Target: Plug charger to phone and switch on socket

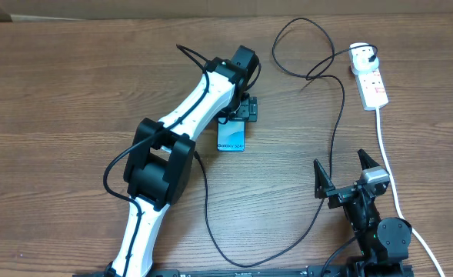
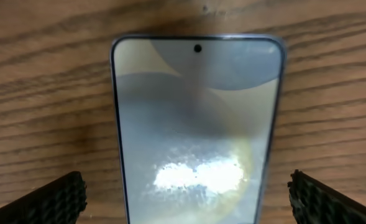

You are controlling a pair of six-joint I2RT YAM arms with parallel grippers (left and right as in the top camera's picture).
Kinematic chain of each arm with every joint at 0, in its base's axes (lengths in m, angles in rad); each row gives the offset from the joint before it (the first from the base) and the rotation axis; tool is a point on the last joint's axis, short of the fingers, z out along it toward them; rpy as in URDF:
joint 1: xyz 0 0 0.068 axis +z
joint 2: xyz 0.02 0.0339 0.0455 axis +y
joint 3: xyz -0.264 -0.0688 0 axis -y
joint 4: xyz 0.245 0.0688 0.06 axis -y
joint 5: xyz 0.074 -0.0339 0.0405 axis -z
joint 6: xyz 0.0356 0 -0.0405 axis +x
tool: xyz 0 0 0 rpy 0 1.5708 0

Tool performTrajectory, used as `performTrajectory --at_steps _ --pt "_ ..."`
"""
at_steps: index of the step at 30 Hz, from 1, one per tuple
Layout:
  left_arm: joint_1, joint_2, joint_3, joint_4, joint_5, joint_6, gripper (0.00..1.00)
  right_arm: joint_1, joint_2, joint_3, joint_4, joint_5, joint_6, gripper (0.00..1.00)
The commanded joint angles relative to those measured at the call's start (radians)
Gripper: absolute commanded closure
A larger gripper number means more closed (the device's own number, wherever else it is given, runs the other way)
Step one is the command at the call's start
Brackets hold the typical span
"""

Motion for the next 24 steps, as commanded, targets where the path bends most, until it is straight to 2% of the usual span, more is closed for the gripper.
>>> performTrajectory --at_steps 1,24 --pt "0.003 0.008 -0.044 0.024 0.010 -0.021 0.00 0.006 -0.010 -0.010 0.004 -0.003 0.003 0.00" --pt "-0.002 0.009 -0.145 0.111 -0.017 -0.021 0.00 0.006 -0.010 -0.010 0.004 -0.003 0.003 0.00"
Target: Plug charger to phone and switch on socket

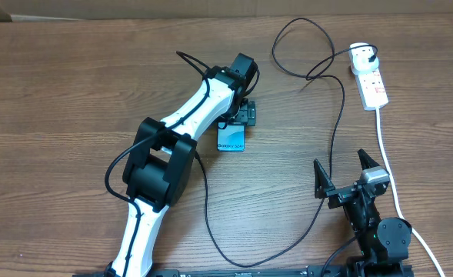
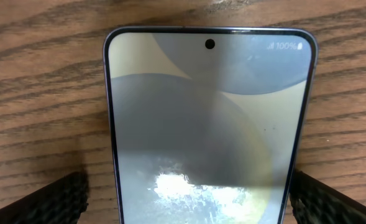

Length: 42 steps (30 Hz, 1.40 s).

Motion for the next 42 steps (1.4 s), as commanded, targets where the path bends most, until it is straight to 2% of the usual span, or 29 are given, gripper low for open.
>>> performTrajectory --at_steps 1,5,9,29,42 --pt "-0.001 0.021 -0.054 0.011 0.002 -0.018 0.01 0.005 -0.010 -0.010 0.004 -0.004 0.002 0.00" --pt "-0.001 0.021 -0.067 0.018 0.002 -0.018 0.12 0.005 -0.010 -0.010 0.004 -0.004 0.002 0.00" --pt "-0.001 0.021 -0.067 0.022 0.002 -0.018 0.18 0.005 -0.010 -0.010 0.004 -0.004 0.002 0.00" --pt "-0.001 0.021 -0.064 0.011 0.032 -0.029 0.24 0.005 -0.010 -0.010 0.004 -0.004 0.002 0.00" --pt "0.000 0.021 -0.043 -0.022 0.040 -0.029 0.24 0.005 -0.010 -0.010 0.004 -0.004 0.002 0.00"
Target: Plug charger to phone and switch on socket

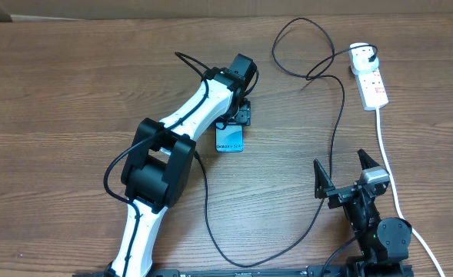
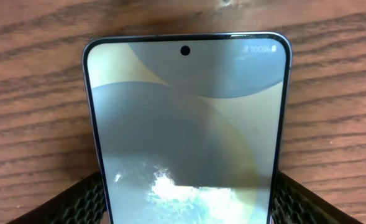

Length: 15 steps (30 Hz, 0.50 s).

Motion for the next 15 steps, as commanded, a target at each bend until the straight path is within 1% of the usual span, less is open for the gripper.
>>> performTrajectory --at_steps 1,8,15 --pt "0.000 0.032 -0.013 -0.043 0.050 -0.018 0.24 0.006 -0.010 -0.010 0.004 -0.003 0.003 0.00" --pt "0.001 0.032 0.069 -0.109 0.113 -0.018 0.24 0.006 -0.010 -0.010 0.004 -0.003 0.003 0.00" --pt "0.002 0.032 0.156 -0.185 0.113 -0.018 0.25 0.006 -0.010 -0.010 0.004 -0.003 0.003 0.00"
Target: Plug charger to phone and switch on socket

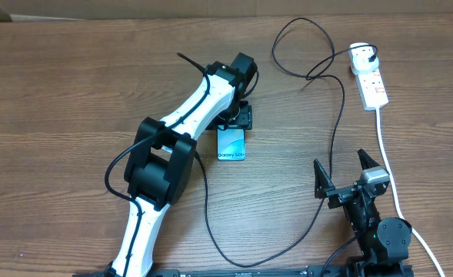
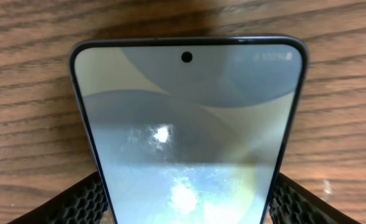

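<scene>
The phone (image 1: 231, 144) is a blue-edged handset, screen up, on the wooden table (image 1: 72, 92) near its middle. My left gripper (image 1: 240, 117) is at the phone's far end, shut on it. In the left wrist view the lit phone (image 2: 186, 112) fills the frame, and both black pads (image 2: 83, 202) press its long edges at my left gripper (image 2: 186, 202). A white power strip (image 1: 372, 83) with a plug in it lies at the back right. A black charger cable (image 1: 336, 131) loops from there across the table. My right gripper (image 1: 343, 171) stands open at the front right, holding nothing.
A white lead (image 1: 385, 154) runs from the power strip down the right side, past my right arm. The black cable sweeps round to the front middle of the table, behind my left arm's base.
The phone, held between the left fingers, now lies a little nearer the front edge than before, and the left gripper has shifted with it. The right arm has not moved.
My left gripper first hung open over the phone's far end, with its pads wide of the edges. It was lower over the phone after that, still open. Then the pads were against both long edges. Now the held phone has shifted slightly toward the front.
</scene>
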You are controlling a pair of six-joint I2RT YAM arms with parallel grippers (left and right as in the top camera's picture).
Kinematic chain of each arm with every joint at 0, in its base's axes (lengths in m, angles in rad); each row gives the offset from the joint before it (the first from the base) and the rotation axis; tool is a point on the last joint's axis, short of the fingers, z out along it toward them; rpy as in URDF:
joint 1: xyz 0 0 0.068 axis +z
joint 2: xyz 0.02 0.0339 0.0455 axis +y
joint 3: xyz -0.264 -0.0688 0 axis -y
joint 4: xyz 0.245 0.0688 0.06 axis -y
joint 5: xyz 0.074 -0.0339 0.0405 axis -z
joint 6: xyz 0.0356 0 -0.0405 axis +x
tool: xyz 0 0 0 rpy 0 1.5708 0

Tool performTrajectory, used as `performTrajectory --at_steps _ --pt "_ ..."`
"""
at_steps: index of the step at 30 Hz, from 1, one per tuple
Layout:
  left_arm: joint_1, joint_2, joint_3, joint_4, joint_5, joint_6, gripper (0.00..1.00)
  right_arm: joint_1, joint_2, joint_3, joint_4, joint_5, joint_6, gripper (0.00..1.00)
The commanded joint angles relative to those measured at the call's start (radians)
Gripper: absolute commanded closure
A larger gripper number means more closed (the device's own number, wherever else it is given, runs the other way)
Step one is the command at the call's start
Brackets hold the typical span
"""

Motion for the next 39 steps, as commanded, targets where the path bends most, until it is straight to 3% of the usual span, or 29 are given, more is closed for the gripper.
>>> performTrajectory --at_steps 1,21,34,39 --pt "0.003 0.006 0.070 -0.023 0.021 -0.010 0.25 0.006 -0.010 -0.010 0.004 -0.003 0.003 0.00" --pt "0.001 0.006 0.095 -0.015 -0.036 -0.011 0.25 0.006 -0.010 -0.010 0.004 -0.003 0.003 0.00" --pt "-0.006 0.007 -0.042 0.098 -0.035 -0.026 0.25 0.006 -0.010 -0.010 0.004 -0.003 0.003 0.00" --pt "-0.007 0.007 -0.045 0.098 -0.035 -0.026 0.21 0.006 -0.010 -0.010 0.004 -0.003 0.003 0.00"
